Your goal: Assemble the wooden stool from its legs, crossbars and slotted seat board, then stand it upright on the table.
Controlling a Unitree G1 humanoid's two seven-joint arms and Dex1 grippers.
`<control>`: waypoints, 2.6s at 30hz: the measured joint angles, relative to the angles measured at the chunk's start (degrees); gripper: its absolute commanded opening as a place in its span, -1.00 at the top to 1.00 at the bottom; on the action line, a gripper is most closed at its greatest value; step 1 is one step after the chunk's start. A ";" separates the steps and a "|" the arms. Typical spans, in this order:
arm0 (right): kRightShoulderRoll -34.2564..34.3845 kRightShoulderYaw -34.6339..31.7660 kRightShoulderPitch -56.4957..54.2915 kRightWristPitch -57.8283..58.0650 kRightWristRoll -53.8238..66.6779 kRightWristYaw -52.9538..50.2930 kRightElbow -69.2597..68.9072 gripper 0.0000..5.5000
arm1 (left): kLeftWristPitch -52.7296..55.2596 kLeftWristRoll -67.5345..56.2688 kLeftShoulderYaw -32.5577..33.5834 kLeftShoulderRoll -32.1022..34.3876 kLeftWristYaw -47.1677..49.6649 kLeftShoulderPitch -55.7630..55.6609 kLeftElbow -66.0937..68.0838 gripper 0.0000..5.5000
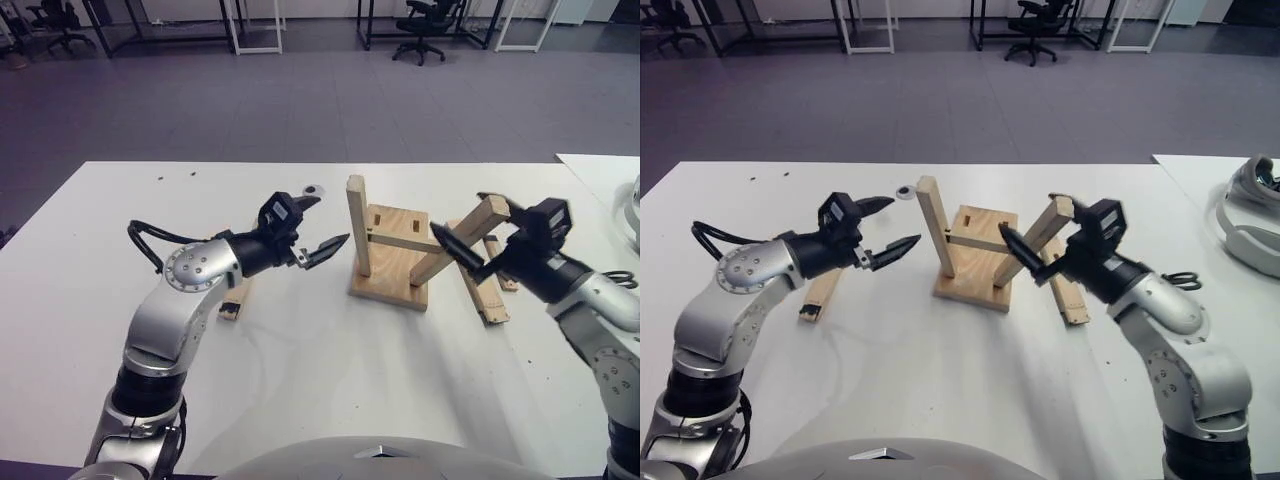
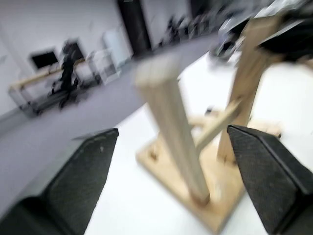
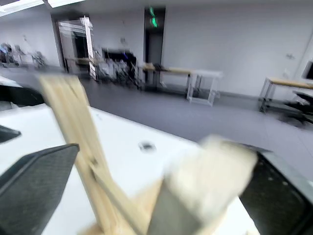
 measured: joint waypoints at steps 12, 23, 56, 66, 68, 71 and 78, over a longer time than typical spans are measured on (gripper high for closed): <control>0.74 6.73 -20.32 6.34 5.18 -11.54 16.07 -0.95 | -18.49 -1.51 -4.96 -15.01 -3.30 -24.64 41.28 -0.49; 9.52 -1.00 -27.40 4.10 14.91 -15.88 21.23 -0.95 | -25.40 -8.66 2.13 -17.47 -9.00 -25.82 55.90 -0.49; 6.56 32.96 -36.43 -34.46 -43.65 8.05 87.85 -0.95 | -25.88 24.91 -19.13 20.70 -16.84 15.46 21.70 -0.49; -1.63 31.07 -25.74 -37.84 -41.23 27.24 77.67 -0.95 | -31.84 27.58 -17.08 7.55 -1.65 8.69 40.58 -0.49; -2.29 30.66 -17.83 -33.07 -36.98 30.20 67.47 -0.95 | -31.94 26.81 -13.57 4.59 0.89 4.53 48.73 -0.49; -1.89 28.40 -11.55 -26.05 -34.80 28.67 55.97 -0.95 | -35.27 26.01 -10.92 0.07 2.65 -4.15 63.85 -0.49; 2.59 19.66 -17.19 -21.43 -29.90 20.40 54.26 -0.95 | -43.60 18.88 -4.76 4.48 -10.65 -8.00 68.10 -0.49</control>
